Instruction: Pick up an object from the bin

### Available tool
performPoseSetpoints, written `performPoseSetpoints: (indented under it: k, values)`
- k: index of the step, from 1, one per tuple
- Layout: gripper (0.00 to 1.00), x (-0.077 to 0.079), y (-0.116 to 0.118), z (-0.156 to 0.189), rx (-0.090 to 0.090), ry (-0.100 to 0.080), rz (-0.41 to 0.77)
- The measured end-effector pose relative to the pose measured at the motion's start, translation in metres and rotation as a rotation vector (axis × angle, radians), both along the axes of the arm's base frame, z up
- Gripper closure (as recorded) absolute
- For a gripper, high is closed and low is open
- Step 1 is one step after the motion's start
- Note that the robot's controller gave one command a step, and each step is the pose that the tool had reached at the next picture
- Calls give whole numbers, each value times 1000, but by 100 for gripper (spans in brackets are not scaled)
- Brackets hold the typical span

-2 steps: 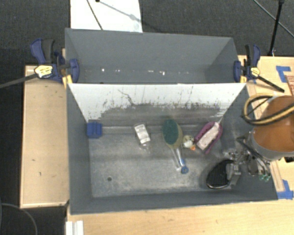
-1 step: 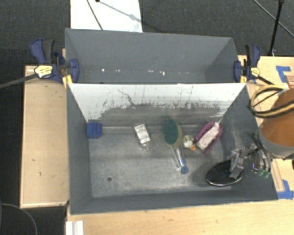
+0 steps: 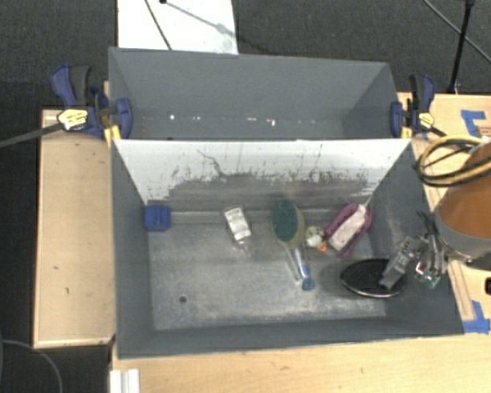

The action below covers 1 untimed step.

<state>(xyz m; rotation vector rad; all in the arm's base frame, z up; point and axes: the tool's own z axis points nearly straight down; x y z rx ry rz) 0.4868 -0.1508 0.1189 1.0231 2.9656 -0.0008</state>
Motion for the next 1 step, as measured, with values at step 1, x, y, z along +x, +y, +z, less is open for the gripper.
performPoseSetpoints:
  k: [1]
  values:
    - [100, -8, -2, 22, -1, -3, -102]
